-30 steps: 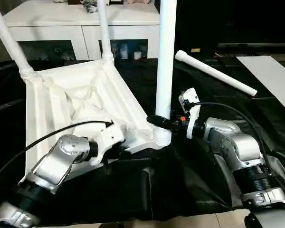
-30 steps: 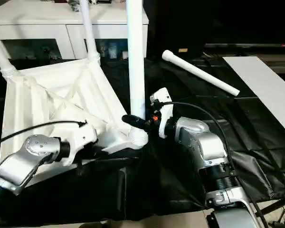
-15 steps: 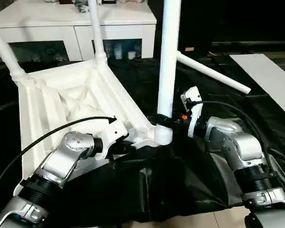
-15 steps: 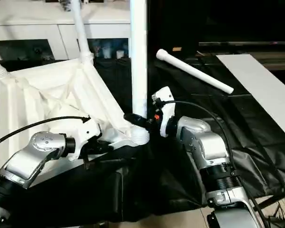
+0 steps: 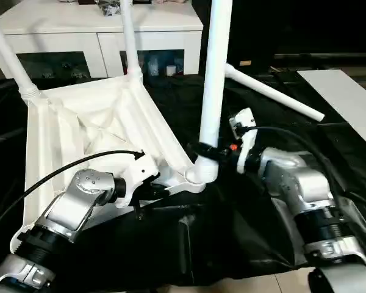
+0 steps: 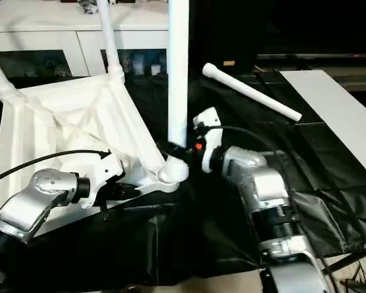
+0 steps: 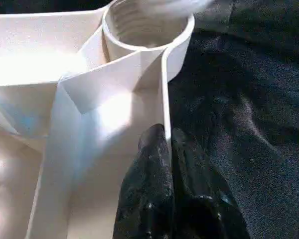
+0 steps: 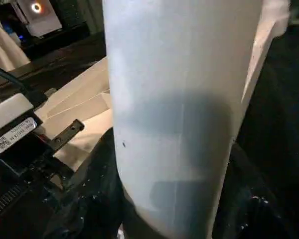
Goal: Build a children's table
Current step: Insert table leg to table base
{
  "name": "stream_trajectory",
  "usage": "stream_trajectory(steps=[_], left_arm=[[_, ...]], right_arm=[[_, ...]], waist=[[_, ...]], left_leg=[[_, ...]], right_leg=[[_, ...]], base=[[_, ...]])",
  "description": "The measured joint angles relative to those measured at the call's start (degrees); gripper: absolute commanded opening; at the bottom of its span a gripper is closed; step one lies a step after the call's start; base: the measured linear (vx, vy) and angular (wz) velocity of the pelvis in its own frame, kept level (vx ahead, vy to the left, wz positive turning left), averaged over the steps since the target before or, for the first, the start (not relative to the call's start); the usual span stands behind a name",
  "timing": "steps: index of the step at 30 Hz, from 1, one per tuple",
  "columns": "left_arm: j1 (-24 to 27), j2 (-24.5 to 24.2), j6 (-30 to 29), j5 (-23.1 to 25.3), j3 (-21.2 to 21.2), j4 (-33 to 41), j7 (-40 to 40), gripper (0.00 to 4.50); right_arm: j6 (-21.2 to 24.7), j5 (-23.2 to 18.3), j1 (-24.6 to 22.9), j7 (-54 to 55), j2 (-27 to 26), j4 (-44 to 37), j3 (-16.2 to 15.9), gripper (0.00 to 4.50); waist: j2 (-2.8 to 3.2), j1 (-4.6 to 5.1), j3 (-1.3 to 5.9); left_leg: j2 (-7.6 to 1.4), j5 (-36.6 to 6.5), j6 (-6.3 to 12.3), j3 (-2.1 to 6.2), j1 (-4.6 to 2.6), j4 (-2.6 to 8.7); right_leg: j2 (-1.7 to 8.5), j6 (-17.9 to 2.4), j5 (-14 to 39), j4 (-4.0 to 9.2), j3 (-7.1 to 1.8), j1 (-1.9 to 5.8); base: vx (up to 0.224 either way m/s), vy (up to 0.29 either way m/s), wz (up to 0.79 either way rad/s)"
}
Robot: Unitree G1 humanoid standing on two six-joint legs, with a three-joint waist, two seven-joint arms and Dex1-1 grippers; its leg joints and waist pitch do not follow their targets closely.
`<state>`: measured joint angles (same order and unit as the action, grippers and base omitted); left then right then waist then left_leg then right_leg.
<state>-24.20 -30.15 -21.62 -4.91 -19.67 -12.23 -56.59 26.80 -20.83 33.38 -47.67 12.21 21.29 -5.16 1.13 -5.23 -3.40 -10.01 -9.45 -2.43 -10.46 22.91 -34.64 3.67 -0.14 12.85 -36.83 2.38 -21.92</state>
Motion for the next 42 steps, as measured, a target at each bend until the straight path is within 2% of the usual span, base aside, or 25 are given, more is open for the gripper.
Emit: stream_trajectory(steps=[7, 16, 25, 30, 35, 38, 42], left_arm=[[0.00, 0.02, 0.03, 0.22, 0.10, -0.06, 0.02, 0.00], [0.09, 0.05, 0.40, 0.46, 0.21, -0.04, 0.09, 0.00], [0.10, 0.15, 1.16, 0.89, 0.27, -0.51, 0.86, 0.00], [0.18, 0.30, 1.62, 1.19, 0.27, -0.62, 1.17, 0.00], [0.17, 0.77, 2.20, 1.21, 0.30, -1.38, 1.50, 0.00], [0.12, 1.04, 2.35, 1.25, 0.31, -1.78, 1.83, 0.00], [0.07, 1.02, 2.51, 1.35, 0.30, -2.32, 1.83, 0.00]], right_arm=[[-3.06, -0.07, 0.35, 0.39, -2.18, 3.86, 0.69, 1.85], [-10.01, -0.89, 0.77, 1.15, -5.47, 11.56, 4.45, 1.85], [-17.93, -0.94, 0.78, 0.83, -7.62, 16.71, 6.24, 1.84], [-25.25, -0.69, -1.91, 0.14, -8.59, 17.15, 6.45, 1.84], [-33.98, 1.76, -4.72, 1.44, -10.11, 17.04, 5.59, 1.84], [-37.54, 2.97, -5.86, 2.62, -10.79, 16.86, 5.17, 1.84], [-40.35, 6.00, -7.11, 3.65, -10.08, 15.43, 2.88, 1.84]], waist=[[-0.01, 0.03, 0.01], [0.00, 0.04, 0.01], [0.02, 0.16, 0.00], [0.06, 0.11, -0.01], [0.35, 0.02, 0.01], [0.62, 0.03, 0.06], [1.13, 0.22, 0.25]], left_leg=[[0.00, 0.00, 0.00, 0.00, -0.01, 0.01], [0.00, 0.00, 0.00, 0.01, -0.01, 0.03], [0.00, 0.00, 0.00, 0.02, -0.06, 0.05], [0.00, 0.00, 0.00, 0.02, -0.09, 0.08], [0.00, -0.01, 0.00, 0.03, -0.18, 0.11], [0.01, -0.01, -0.01, 0.03, -0.19, 0.12], [0.04, -0.01, 0.00, 0.03, -0.20, 0.13]], right_leg=[[0.00, 0.00, 0.00, -0.01, 0.00, 0.00], [0.01, -0.01, 0.00, -0.02, 0.02, 0.00], [0.00, -0.12, -0.07, -0.11, 0.02, -0.03], [0.00, -0.12, -0.07, -0.10, 0.02, -0.02], [0.01, -0.14, -0.08, -0.10, 0.02, 0.04], [0.02, -0.14, -0.08, -0.07, 0.01, 0.06], [0.01, -0.06, -0.04, -0.02, -0.02, 0.05]], base=[[0.000, 0.000, 0.00], [0.000, 0.000, 0.00], [0.000, 0.000, 0.00], [0.000, 0.000, 0.00], [0.000, 0.000, 0.00], [0.000, 0.000, 0.00], [0.000, 0.000, 0.00]])
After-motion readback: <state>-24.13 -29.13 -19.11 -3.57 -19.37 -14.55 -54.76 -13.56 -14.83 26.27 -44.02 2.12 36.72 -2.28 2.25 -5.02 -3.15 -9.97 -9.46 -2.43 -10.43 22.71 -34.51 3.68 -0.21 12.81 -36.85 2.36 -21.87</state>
